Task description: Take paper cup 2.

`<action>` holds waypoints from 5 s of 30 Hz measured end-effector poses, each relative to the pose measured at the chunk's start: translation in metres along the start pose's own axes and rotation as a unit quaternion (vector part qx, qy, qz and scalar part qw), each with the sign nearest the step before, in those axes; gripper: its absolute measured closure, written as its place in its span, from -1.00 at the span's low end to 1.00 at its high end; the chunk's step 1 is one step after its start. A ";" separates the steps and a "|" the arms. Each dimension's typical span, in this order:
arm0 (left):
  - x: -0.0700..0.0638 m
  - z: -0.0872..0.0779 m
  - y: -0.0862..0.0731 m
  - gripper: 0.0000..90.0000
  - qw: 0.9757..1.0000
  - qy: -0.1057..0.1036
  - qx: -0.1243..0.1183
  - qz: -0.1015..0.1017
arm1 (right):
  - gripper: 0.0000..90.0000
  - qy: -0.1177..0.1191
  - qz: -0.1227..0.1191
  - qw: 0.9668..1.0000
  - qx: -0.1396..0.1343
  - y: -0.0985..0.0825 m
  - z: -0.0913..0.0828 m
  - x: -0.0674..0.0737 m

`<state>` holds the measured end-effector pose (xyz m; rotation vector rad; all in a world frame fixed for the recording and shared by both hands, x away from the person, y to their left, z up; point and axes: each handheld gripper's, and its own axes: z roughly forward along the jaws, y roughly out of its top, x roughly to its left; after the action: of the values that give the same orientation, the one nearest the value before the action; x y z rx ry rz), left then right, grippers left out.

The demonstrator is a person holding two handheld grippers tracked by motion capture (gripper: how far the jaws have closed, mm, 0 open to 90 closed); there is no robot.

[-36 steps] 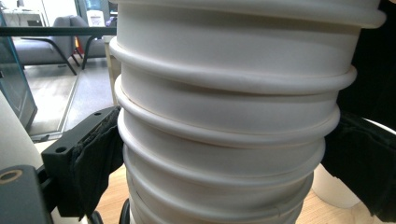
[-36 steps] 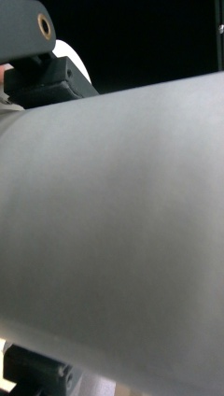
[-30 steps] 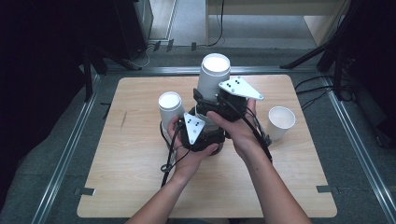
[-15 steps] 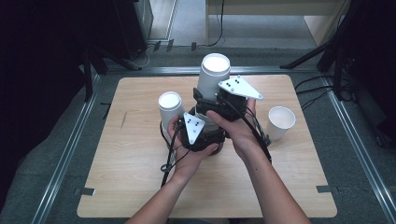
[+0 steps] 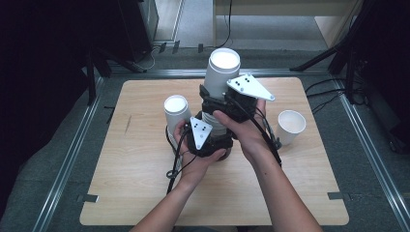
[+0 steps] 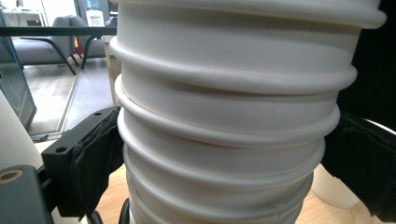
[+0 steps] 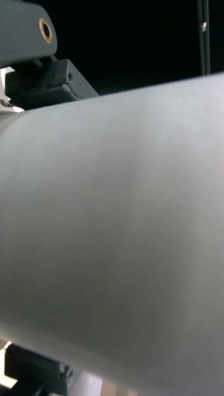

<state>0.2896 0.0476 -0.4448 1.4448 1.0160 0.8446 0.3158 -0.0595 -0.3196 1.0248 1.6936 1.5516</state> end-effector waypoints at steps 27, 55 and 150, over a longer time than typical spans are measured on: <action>0.000 0.000 0.000 -0.93 1.000 0.000 0.000 0.001 | -0.72 -0.003 -0.014 1.000 -0.017 0.004 0.000 0.000; 0.000 0.000 -0.001 -0.93 1.000 0.001 -0.001 0.000 | -0.71 -0.029 -0.049 0.992 -0.112 0.020 -0.006 0.007; -0.004 -0.049 -0.020 -0.87 0.997 -0.074 0.033 0.015 | -0.68 -0.112 -0.086 0.987 -0.076 -0.083 -0.120 -0.055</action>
<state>0.2406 0.0620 -0.4585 1.5582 0.9189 0.7189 0.2307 -0.1689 -0.3904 0.9116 1.4467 1.3762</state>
